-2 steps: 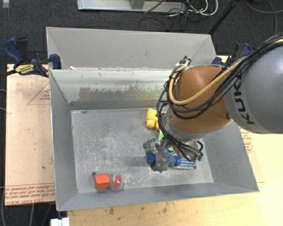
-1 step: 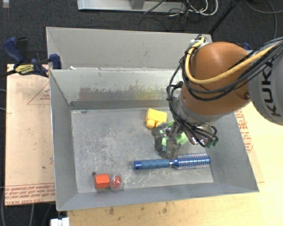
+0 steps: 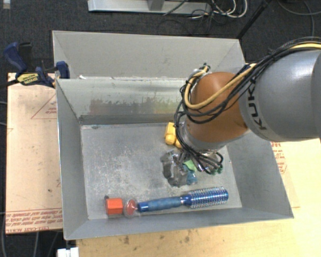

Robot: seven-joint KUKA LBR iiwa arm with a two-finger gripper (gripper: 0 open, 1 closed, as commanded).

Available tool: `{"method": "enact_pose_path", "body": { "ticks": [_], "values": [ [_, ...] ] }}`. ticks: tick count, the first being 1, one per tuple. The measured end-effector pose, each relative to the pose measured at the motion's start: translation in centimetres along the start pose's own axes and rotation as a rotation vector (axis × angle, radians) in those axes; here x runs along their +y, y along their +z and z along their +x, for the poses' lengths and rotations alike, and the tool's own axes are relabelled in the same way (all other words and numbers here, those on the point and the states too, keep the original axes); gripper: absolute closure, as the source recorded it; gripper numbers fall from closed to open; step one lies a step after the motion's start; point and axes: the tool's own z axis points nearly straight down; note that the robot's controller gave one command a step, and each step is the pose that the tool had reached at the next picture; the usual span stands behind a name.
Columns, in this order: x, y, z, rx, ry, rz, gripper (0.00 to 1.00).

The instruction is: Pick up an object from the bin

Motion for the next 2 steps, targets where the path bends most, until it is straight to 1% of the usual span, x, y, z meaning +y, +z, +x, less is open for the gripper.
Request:
{"method": "enact_pose_path", "body": {
  "ticks": [1, 2],
  "values": [
    [0.0, -0.5, -0.1, -0.006, -0.001, 0.002, 0.0],
    [0.6, 5.9, 4.4, -0.019, -0.156, 0.006, 0.0]
  ]
}}
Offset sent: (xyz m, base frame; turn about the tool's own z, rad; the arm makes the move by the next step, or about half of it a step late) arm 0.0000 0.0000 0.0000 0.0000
